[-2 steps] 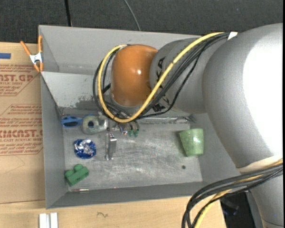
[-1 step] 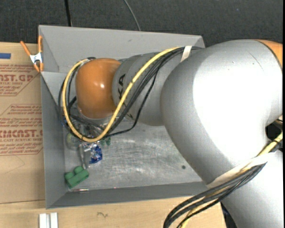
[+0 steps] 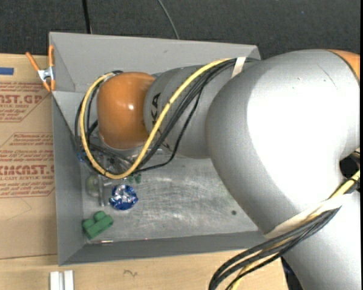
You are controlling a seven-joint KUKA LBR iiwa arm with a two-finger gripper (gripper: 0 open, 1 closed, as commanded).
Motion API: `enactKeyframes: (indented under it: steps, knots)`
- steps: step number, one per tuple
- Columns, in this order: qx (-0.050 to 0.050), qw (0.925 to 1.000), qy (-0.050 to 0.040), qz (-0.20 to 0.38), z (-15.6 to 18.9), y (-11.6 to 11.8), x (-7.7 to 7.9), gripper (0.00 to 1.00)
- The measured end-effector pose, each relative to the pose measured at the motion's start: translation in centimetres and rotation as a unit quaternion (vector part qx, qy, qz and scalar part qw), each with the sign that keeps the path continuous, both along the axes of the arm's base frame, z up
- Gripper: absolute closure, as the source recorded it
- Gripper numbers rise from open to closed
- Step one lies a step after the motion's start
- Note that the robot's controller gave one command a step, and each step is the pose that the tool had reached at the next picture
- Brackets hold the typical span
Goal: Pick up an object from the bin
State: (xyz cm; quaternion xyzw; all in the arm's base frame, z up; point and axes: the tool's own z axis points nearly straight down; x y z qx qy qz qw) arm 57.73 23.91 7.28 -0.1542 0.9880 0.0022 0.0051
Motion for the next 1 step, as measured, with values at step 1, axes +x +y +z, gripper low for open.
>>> enactKeyframes:
  steps: [1]
  knots:
    - [-0.001,0.9994,-0.0011,0.035,15.4,-0.25,1.22,1.0]
